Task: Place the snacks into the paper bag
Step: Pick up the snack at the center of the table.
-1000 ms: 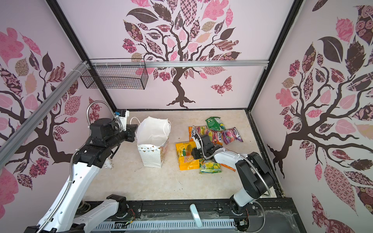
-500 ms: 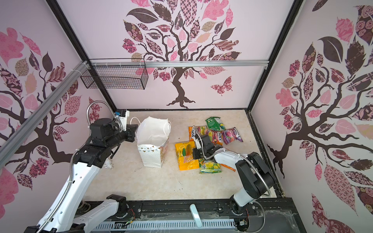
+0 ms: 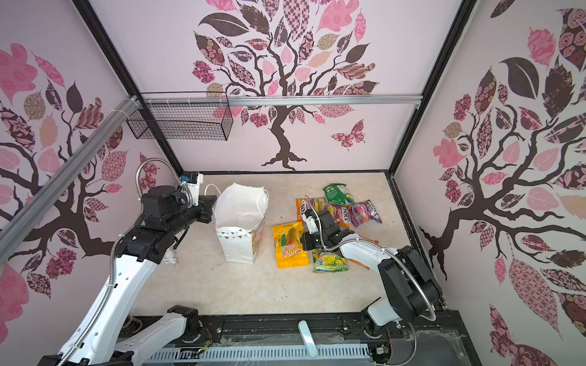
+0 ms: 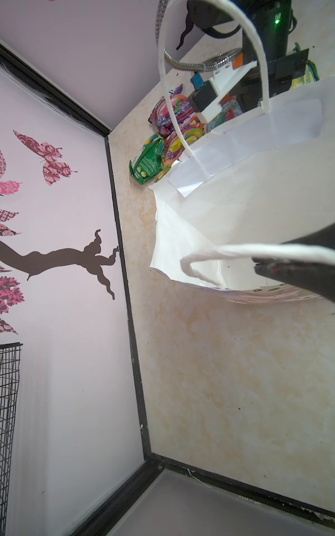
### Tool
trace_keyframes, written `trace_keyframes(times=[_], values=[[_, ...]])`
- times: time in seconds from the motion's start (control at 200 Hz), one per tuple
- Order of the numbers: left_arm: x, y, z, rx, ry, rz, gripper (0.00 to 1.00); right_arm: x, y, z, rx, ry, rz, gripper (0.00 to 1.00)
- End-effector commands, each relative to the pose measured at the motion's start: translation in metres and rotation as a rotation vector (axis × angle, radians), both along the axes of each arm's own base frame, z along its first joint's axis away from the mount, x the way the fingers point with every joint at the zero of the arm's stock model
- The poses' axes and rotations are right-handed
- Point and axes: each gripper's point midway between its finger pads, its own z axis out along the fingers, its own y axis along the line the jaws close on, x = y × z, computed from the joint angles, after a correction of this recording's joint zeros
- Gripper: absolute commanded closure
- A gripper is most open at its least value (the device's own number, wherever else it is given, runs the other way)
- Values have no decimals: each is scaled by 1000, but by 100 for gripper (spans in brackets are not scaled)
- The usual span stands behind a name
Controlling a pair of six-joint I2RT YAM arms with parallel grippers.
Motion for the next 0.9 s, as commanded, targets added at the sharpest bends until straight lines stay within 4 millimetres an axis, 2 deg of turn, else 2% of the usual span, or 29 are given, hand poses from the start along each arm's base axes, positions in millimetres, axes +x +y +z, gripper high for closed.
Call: trace_keyframes(times=[0.0,0.325,0.895], values=[[1,0,-6,-2,2,0,98,2,11,43,88,-68,36,100],[1,0,-6,0,0,0,98,3,16,81,157,-131,51,100],[0,0,-5,-2,-1,-5,98,17,10,180,249,-369,2,100]])
